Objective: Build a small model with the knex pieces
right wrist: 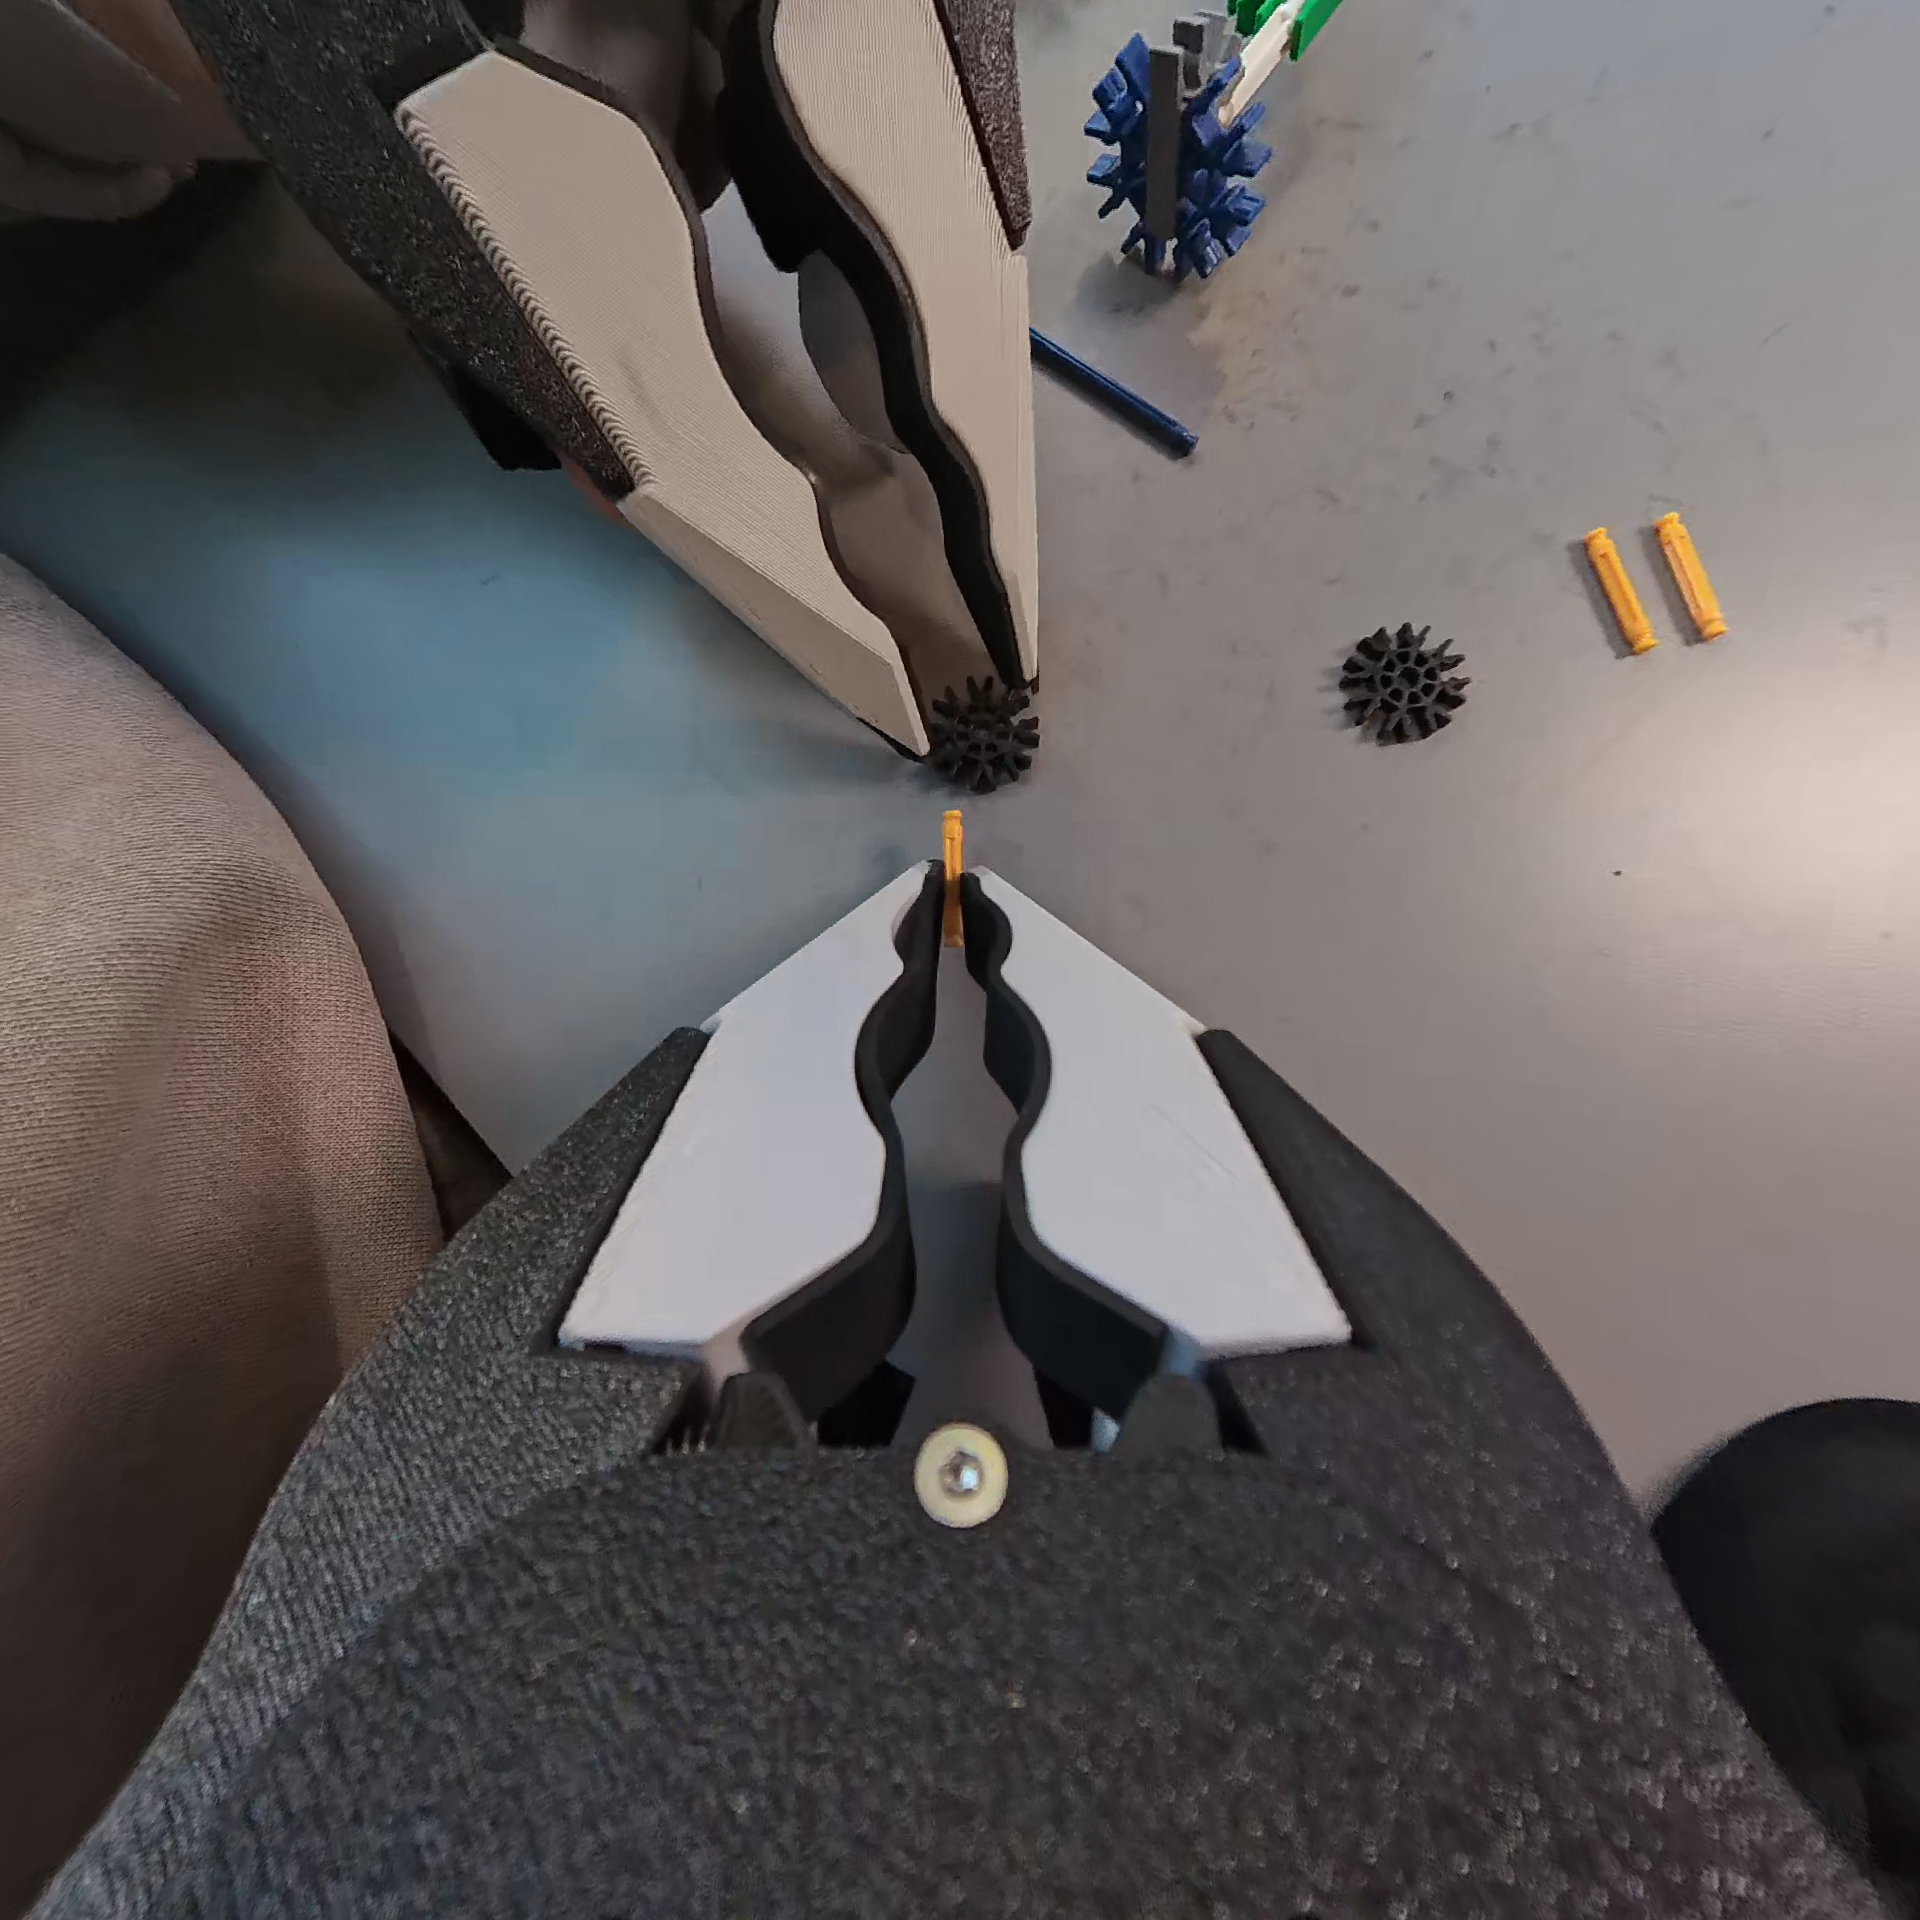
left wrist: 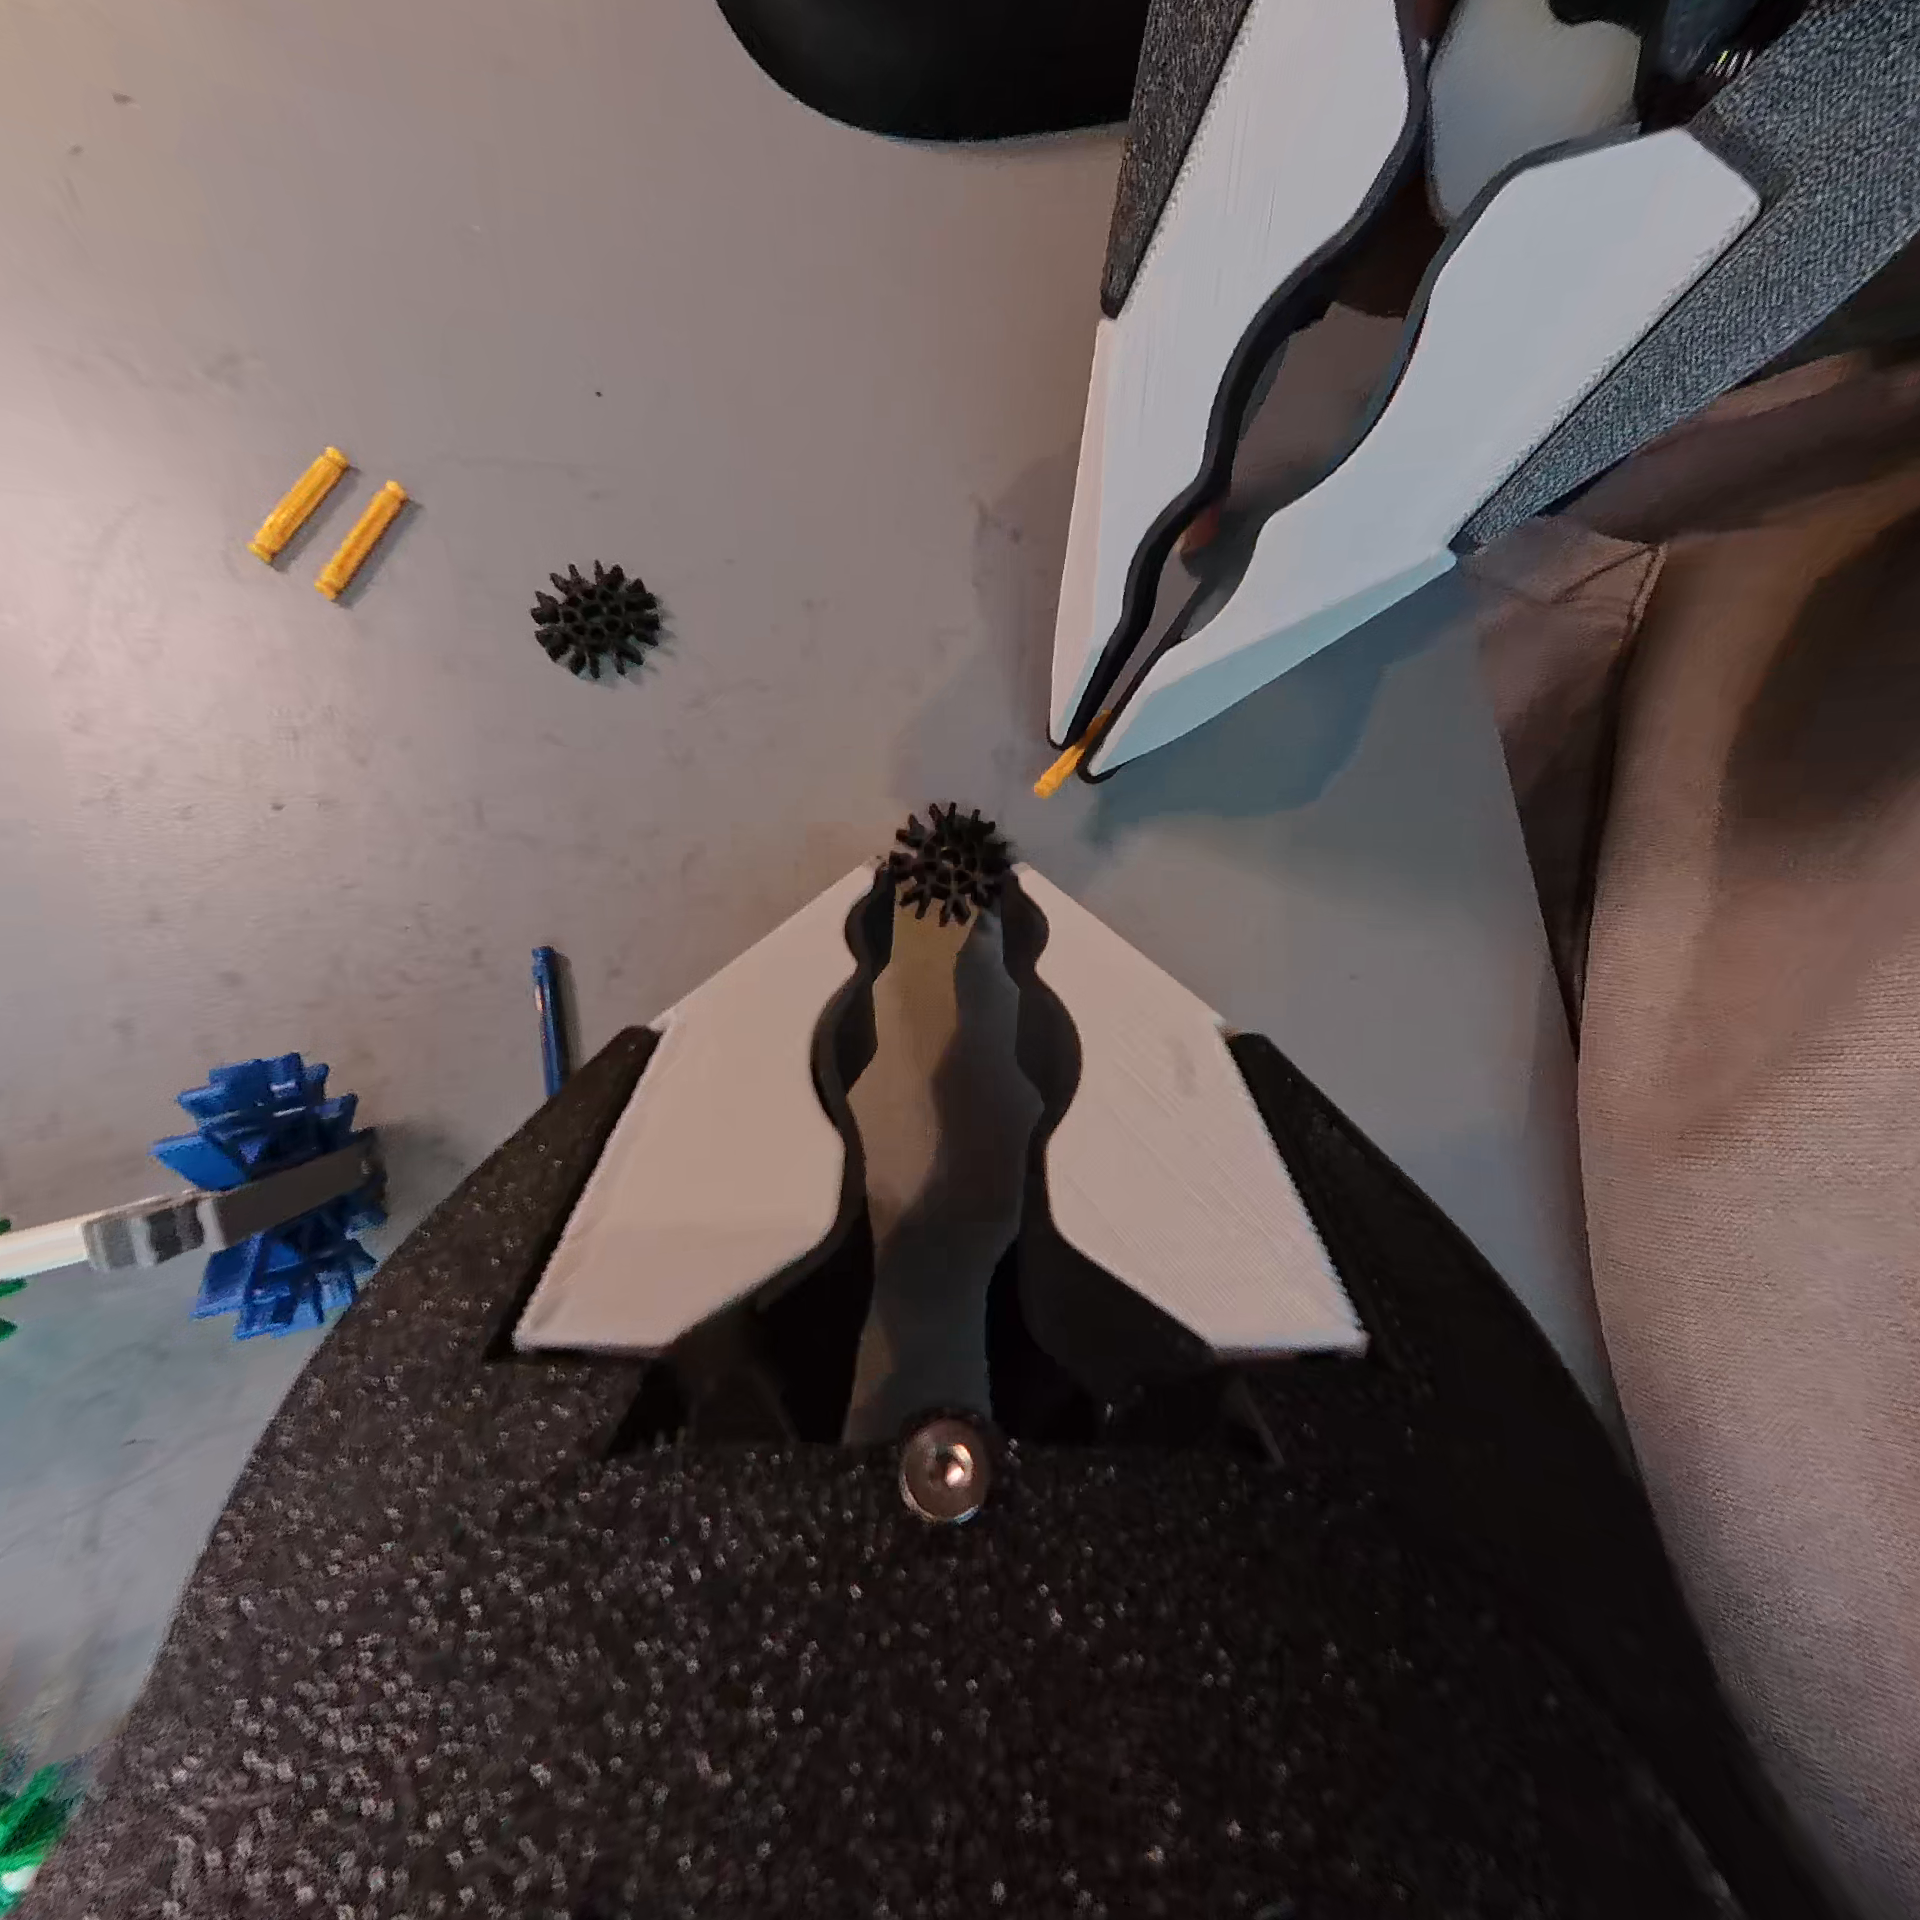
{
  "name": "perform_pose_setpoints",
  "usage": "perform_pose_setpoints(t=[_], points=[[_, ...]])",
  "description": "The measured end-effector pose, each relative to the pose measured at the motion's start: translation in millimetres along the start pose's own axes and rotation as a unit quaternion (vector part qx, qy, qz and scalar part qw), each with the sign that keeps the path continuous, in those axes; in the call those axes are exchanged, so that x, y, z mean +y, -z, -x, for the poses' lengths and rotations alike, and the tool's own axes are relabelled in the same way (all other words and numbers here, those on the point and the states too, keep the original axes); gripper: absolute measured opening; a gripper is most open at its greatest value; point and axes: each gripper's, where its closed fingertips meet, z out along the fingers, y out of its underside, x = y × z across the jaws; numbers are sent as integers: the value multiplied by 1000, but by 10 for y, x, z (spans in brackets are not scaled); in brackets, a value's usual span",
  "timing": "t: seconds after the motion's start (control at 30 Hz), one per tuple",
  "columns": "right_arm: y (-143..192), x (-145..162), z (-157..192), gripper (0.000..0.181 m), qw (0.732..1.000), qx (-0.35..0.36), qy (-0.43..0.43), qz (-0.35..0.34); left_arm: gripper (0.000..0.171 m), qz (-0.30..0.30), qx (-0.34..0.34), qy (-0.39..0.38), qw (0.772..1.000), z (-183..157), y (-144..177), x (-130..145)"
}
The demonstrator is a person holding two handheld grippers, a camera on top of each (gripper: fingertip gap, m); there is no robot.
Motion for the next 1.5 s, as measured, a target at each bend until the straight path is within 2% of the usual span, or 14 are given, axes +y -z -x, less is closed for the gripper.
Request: perform_pose_setpoints(t=[0.83, 1.07, 1.3, 1.5], points=[[-115, -53, -8, 1, 998, 30, 13, 52, 20, 27, -40, 19, 999, -17, -14, 3], [-117, -54, -24, 2, 999, 28, 14, 45, 19, 24, -32, 24, 999, -15, -7, 6], [-116, -56, -29, 1, 999, 11, 13, 37, 10, 0, 1, 69, 998, 23, 10, 3], [-118, -62, -43, 2, 999, 8, 19, 32, 11, 0, 7, 65, 998, 18, 20, 11]])
